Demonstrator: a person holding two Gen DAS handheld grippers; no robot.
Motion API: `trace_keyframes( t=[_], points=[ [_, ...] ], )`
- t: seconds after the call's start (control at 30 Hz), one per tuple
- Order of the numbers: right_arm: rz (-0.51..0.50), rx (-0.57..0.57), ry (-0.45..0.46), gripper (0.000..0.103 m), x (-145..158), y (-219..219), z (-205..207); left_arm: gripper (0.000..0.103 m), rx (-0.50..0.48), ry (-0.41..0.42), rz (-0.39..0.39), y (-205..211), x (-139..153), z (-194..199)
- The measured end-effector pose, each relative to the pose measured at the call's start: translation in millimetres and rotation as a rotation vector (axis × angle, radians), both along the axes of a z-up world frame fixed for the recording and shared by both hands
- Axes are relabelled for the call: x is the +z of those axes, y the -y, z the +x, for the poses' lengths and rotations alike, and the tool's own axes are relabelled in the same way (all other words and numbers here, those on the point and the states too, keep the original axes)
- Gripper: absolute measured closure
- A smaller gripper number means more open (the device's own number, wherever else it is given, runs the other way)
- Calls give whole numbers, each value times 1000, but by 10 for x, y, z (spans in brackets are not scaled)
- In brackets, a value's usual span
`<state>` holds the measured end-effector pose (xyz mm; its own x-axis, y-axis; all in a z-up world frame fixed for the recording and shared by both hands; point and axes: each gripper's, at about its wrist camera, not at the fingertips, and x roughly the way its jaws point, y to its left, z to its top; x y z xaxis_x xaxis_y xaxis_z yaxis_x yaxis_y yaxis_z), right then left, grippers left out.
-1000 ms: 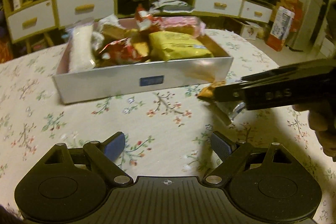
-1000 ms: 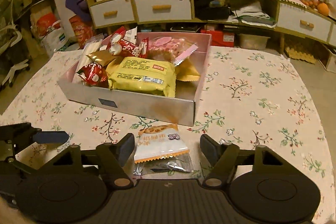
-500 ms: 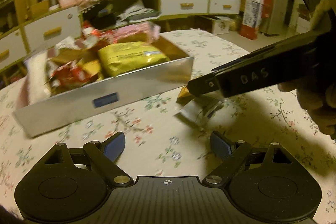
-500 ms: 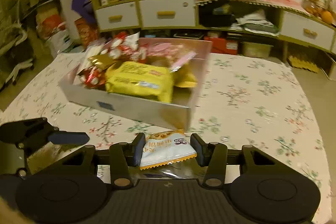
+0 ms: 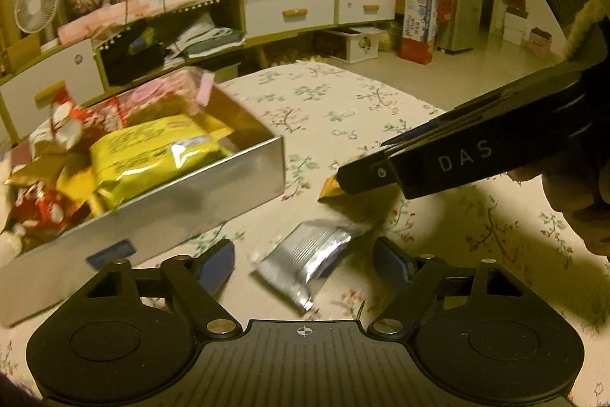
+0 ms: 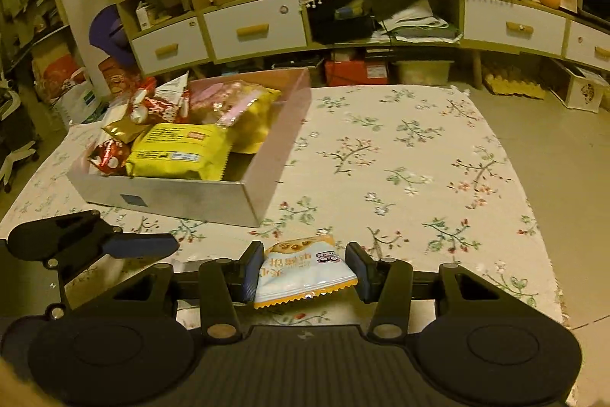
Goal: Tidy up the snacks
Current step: 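Grasp the white-orange pastry pack with the right gripper while the left grasps the silver packet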
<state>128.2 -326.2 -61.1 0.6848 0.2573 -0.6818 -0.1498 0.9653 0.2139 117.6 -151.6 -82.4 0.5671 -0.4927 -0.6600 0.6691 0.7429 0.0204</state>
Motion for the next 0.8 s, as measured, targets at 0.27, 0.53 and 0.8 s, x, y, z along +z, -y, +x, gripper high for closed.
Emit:
trace_keyframes(
  t=[0.27, 0.53, 0.8],
  points=[
    [10, -17, -6, 87, -21, 64, 3, 54, -15, -1, 7, 77, 28, -5],
    [6, -22, -9, 87, -17, 63, -3, 80, 30, -4, 18, 34, 62, -18],
    [8, -21, -7, 87, 21, 29, -34, 81, 118, -31, -7, -210, 91, -34]
  ],
)
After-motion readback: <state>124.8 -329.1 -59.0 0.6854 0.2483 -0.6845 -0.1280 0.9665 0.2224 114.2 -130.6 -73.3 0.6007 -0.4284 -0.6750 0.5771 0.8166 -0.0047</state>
